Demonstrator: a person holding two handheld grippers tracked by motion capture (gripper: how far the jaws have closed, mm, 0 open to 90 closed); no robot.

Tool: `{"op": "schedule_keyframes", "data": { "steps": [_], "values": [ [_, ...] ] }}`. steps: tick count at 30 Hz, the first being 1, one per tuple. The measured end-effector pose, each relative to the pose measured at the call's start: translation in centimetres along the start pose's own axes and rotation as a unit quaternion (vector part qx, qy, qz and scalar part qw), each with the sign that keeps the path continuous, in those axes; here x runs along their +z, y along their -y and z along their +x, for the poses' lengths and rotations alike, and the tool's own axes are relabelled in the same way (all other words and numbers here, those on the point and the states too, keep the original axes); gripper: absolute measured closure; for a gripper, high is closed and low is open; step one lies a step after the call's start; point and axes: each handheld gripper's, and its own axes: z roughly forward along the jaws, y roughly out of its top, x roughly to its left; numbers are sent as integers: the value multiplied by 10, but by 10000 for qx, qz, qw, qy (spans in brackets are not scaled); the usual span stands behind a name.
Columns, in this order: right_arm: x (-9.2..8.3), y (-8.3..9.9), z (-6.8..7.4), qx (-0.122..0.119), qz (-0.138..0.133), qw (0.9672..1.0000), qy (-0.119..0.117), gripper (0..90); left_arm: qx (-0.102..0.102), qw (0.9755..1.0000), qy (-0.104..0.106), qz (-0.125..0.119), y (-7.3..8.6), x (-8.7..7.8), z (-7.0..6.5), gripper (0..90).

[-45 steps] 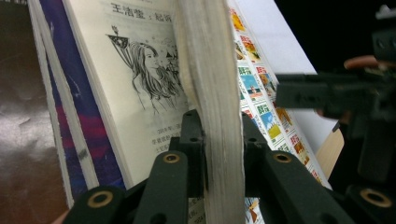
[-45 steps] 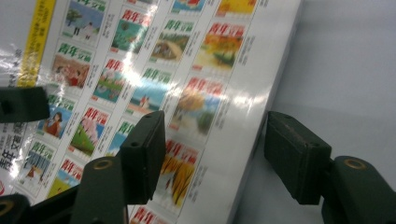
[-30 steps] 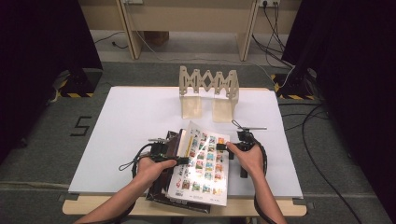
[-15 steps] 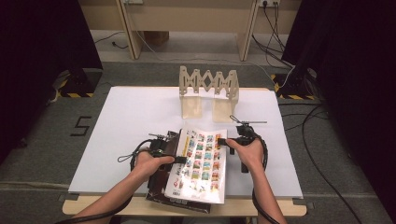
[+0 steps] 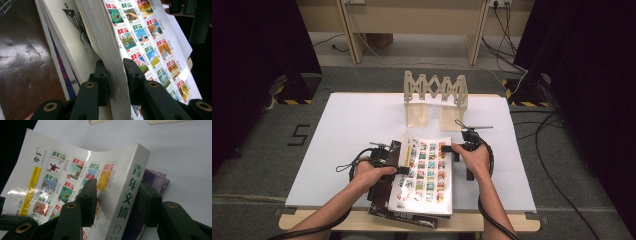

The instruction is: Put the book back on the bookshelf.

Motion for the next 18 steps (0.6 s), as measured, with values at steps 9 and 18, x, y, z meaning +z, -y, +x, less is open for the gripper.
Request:
{"op": "schedule_keyframes", "data": {
  "steps": [9,18],
  "values": [
    [13,-10,-5,229,77,9996,-128,523,-4,10000,14,35,-1,0,1,738],
    [0,-15,5,297,-152,9987,-376,690,29,10000,-74,-46,1,-5,2,648]
  ]
}}
